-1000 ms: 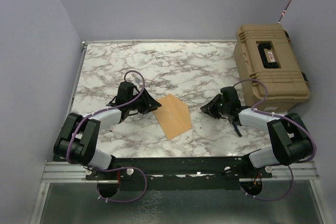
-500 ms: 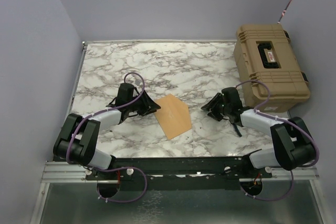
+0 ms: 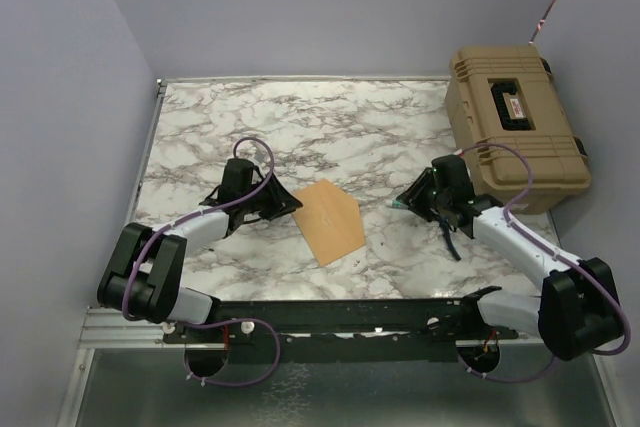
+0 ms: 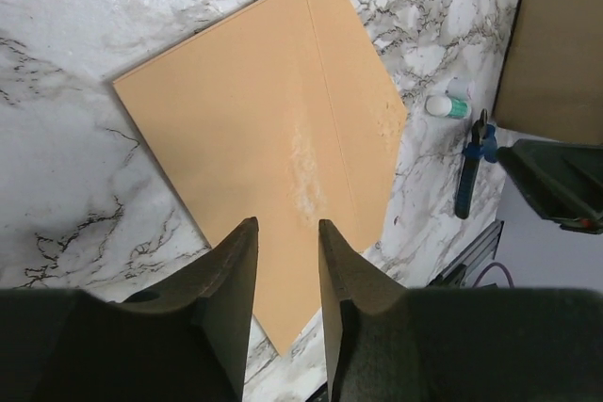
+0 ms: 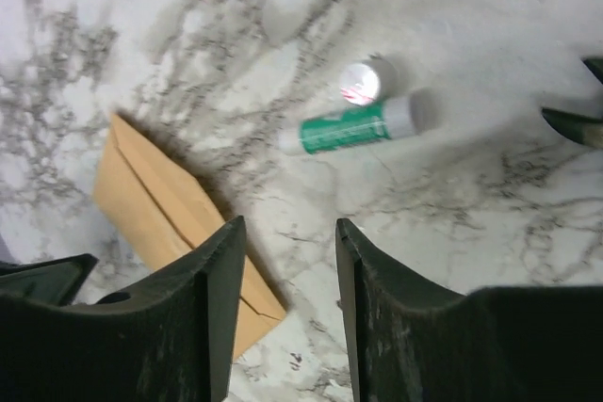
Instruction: Place the letter into the envelope and seal it
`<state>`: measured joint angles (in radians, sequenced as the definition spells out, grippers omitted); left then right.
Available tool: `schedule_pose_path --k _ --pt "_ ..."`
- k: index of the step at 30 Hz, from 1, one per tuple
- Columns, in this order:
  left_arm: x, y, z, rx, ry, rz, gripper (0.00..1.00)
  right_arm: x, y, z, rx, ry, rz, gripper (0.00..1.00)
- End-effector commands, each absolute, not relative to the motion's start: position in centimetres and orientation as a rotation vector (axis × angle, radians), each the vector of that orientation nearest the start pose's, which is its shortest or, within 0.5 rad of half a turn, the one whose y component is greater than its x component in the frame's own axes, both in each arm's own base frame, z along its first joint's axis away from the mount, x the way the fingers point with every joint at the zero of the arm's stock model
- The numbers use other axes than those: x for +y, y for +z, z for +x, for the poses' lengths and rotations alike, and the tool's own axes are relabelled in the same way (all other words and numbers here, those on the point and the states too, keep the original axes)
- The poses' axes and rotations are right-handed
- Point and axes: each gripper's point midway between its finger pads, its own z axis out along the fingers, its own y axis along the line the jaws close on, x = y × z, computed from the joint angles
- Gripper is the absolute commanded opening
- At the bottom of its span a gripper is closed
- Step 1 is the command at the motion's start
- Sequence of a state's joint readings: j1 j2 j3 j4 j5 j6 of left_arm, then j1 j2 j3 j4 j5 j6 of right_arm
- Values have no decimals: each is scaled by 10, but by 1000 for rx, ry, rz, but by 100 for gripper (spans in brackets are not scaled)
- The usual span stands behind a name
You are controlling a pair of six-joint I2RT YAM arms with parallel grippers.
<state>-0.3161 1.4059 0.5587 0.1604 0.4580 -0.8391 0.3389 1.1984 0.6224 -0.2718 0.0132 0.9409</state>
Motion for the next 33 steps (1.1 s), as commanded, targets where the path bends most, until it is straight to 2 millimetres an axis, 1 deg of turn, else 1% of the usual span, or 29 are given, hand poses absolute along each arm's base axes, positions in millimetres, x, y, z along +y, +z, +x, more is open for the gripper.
schedule_pose_path --k 1,3,5,8,10,11,13,16,19,22,25,29,33 --pt "-208 84 291 2354 -1122 -305 30 149 106 301 2330 648 547 40" --pt "-210 84 291 2351 -1142 -296 24 165 111 309 2328 734 463 33" --pt "-213 82 291 2354 -1153 -298 19 180 110 316 2341 793 404 28" --pt "-217 76 291 2367 -1135 -304 14 196 100 328 2391 825 352 22" --pt "-219 68 292 2389 -1099 -321 8 202 90 335 2431 821 352 18" --pt "-218 61 293 2410 -1057 -346 5 205 82 339 2454 819 355 16" --pt "-220 51 293 2451 -988 -358 1 208 76 345 2473 815 365 12" --pt "-222 40 294 2486 -912 -365 0 217 69 352 2496 852 339 10" --pt "-222 30 291 2525 -845 -368 0 229 59 352 2542 911 293 9" --pt "-211 14 285 2602 -716 -433 0 237 48 350 2599 926 278 9" --pt "-200 0 275 2654 -600 -451 0 244 43 348 2620 945 264 9" --pt "-194 -14 266 2699 -547 -471 0 250 36 343 2658 983 254 8" --pt "-191 -19 263 2721 -513 -475 0 254 32 332 2718 1011 215 6"
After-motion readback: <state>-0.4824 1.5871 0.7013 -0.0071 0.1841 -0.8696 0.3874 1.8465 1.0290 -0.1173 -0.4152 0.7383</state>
